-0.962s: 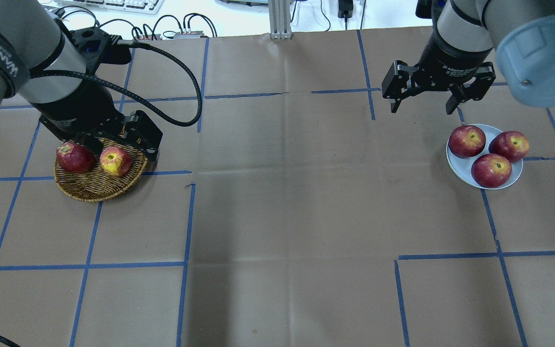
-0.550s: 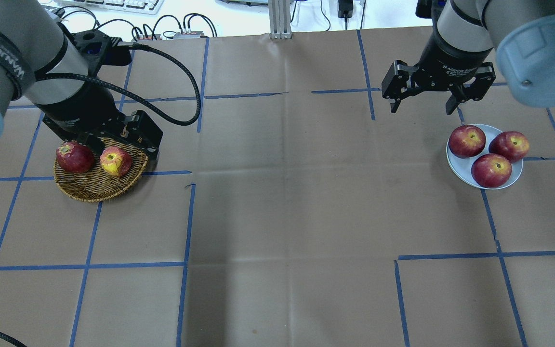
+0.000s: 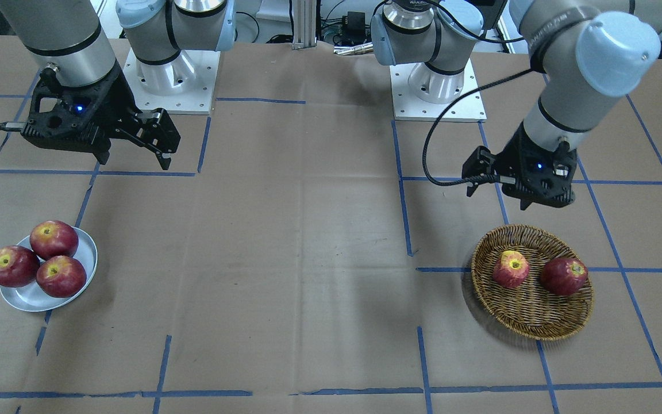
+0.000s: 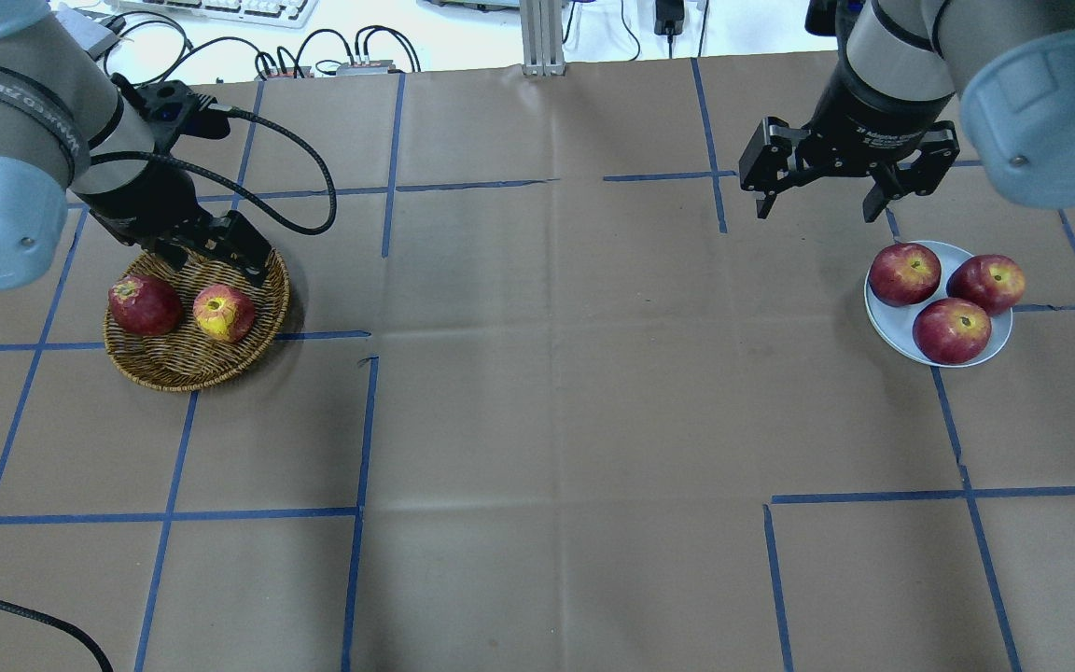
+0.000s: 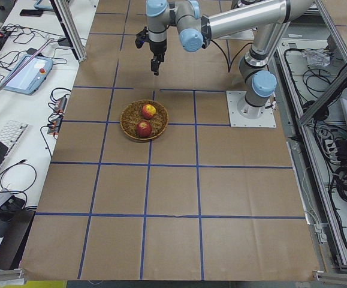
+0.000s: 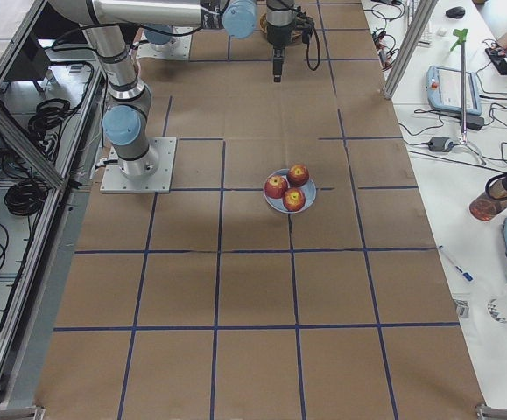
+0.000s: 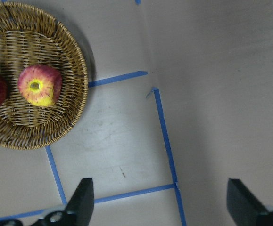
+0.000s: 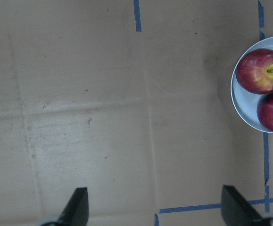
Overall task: Transfer apple from basket to plate
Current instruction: 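Lower the left gripper into the basket and grasp the yellow-red apple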
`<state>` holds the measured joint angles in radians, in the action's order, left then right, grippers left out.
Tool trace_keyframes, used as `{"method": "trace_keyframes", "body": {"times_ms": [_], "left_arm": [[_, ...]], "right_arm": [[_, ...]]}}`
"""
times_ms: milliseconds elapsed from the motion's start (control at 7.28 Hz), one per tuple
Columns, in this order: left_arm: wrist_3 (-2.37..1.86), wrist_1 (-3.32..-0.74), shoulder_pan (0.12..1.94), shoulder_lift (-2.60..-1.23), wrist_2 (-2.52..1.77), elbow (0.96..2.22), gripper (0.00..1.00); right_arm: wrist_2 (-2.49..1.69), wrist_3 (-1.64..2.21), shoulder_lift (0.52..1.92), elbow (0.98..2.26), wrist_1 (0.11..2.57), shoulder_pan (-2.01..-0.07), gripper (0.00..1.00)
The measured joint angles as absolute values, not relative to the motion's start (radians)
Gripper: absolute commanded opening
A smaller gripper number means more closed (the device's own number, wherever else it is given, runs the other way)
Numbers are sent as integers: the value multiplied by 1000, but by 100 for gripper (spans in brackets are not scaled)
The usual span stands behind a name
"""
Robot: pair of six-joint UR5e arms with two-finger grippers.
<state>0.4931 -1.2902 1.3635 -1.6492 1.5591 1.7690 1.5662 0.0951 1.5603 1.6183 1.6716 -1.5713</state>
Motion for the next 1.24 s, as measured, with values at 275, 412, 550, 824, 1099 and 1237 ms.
{"method": "trace_keyframes", "body": {"times_ms": [275,412,550,824,1099,1237], "left_arm": [[568,-1105,1302,-1753,1560,1817,99],[578,-1032,1284,-1800,1561,1838,98],[582,-990,1274,-1841,1561,1842,98],[583,-921,1250,-1904,1563,1844,98],[583,-904,1231,-1941,1565,1849,98],[581,-907,1229,-1952,1566,1856,96]], "right_arm": [[1566,95,1561,1617,1671,-1571,100],[1566,95,1561,1617,1672,-1571,100],[1566,95,1561,1617,1672,-1571,100],[1566,95,1561,1617,1672,-1571,100],[1566,95,1561,1616,1673,-1571,100],[1566,95,1561,1616,1674,-1571,100]]}}
